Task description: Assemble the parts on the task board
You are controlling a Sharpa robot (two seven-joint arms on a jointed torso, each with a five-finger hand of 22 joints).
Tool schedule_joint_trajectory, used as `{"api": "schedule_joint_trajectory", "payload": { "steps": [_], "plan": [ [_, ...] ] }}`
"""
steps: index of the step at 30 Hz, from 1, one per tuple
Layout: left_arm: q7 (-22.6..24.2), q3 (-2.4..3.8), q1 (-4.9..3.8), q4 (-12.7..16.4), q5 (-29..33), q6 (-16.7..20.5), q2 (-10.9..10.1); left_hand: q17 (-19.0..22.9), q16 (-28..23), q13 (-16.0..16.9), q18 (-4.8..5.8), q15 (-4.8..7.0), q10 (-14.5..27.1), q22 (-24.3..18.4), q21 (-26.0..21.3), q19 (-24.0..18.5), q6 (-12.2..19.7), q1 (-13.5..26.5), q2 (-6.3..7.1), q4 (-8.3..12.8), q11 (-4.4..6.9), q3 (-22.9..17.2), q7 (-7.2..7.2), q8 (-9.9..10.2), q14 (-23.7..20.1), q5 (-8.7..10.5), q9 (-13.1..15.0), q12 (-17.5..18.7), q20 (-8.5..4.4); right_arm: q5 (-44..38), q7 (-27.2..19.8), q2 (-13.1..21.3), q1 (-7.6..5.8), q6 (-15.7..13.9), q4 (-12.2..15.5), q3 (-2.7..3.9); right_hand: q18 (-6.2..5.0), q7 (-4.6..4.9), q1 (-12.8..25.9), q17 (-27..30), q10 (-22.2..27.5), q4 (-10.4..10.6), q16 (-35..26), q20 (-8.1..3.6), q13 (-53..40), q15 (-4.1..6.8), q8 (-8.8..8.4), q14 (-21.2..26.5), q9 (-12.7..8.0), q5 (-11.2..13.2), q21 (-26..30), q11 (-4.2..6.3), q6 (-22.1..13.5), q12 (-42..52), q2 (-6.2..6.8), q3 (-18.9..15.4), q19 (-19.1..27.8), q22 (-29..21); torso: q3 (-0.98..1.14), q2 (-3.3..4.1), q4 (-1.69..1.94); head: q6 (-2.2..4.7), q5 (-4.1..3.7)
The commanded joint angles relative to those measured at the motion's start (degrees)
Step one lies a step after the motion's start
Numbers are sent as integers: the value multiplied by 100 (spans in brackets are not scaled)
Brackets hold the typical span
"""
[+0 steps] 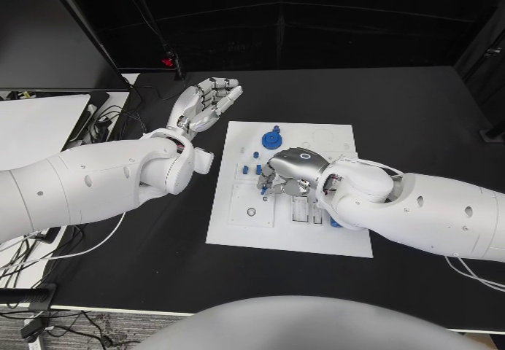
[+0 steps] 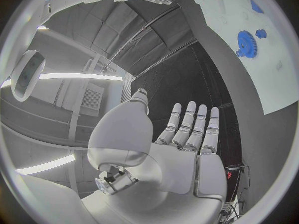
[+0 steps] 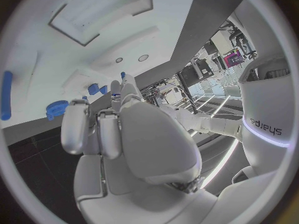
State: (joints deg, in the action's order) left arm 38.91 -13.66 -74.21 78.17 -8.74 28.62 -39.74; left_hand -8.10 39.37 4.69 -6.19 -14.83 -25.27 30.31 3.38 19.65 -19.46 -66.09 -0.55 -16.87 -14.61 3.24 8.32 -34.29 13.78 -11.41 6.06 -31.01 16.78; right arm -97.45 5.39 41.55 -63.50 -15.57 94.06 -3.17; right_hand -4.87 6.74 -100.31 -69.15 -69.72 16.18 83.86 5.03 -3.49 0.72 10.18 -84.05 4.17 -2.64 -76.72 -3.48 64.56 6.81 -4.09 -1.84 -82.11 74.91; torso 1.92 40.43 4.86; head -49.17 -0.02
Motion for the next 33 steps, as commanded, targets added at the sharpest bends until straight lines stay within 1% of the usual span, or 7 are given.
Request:
{"api": "schedule_joint_trajectory", "payload": {
  "steps": [1,9,14,18,21,23,33],
  "plan": [
    [739,5,-8,10,9,-44,-3,8,19,-9,106,5,43,5,32,45,38,11,-58,13,-15,32,856,-33,-38,-30,-5,-33,-8,-99,66,-18,-3,143,-14,2,83,36,-36,2,-20,-7,-13,22,7,7,-31,-232,4,-19,38,-19,-6,-45,-4,30,-5,355,-3,-1,2,-5,3],
    [739,5,-8,9,9,-42,-9,8,19,-9,106,5,43,5,32,45,38,11,-58,13,-15,32,856,-33,-38,-30,-5,-33,-8,-192,118,-38,5,290,-30,2,82,38,-40,-10,-19,-9,-10,24,7,5,-36,-234,3,-19,44,-20,-7,-54,-1,36,-1,351,-2,-1,-5,-24,6],
    [740,5,-8,10,9,-43,-9,8,19,-9,106,5,43,5,32,45,38,11,-58,13,-15,32,856,-33,-38,-30,-5,-33,-8,-205,157,-46,12,387,-33,1,79,42,-37,-3,-20,-7,-13,26,7,3,-43,-233,2,-18,54,-24,-10,-65,2,40,5,343,1,-1,0,-36,-1],
    [739,5,-8,10,9,-42,-10,8,19,-9,106,5,43,5,32,45,38,11,-58,13,-15,32,856,-33,-38,-30,-5,-33,-8,-209,179,-47,17,420,-39,1,76,45,-35,2,-19,-6,-15,28,7,1,-49,-233,1,-19,64,-27,-13,-75,4,45,11,335,1,-2,-5,-46,1],
    [738,5,-8,7,9,-40,-11,8,19,-9,106,5,43,5,32,45,38,11,-58,13,-15,32,856,-33,-38,-30,-5,-33,-8,-210,181,-48,19,436,-49,1,75,48,-33,0,-18,-4,-15,30,7,-2,-56,-233,-1,-19,69,-30,-18,-85,4,50,13,332,1,-2,0,-49,-2],
    [738,5,-8,5,9,-42,-10,20,35,-14,104,6,46,3,35,52,43,2,-75,12,-14,44,856,-48,-38,-37,-12,-53,-7,-210,175,-52,20,448,-58,1,75,50,-32,0,-18,-3,-15,31,7,-3,-59,-233,-2,-19,71,-31,-20,-90,4,53,14,331,1,-2,0,-49,-2],
    [737,5,-8,6,9,-42,-10,20,35,-14,104,6,46,3,35,52,43,2,-75,12,-14,44,856,-48,-38,-37,-12,-53,-7,-210,173,-104,30,531,-103,-1,74,54,-29,-2,-17,-1,-16,34,7,-7,-71,-233,-4,-19,74,-35,-26,-106,3,62,16,329,1,-2,1,-53,-11]
  ]
}}
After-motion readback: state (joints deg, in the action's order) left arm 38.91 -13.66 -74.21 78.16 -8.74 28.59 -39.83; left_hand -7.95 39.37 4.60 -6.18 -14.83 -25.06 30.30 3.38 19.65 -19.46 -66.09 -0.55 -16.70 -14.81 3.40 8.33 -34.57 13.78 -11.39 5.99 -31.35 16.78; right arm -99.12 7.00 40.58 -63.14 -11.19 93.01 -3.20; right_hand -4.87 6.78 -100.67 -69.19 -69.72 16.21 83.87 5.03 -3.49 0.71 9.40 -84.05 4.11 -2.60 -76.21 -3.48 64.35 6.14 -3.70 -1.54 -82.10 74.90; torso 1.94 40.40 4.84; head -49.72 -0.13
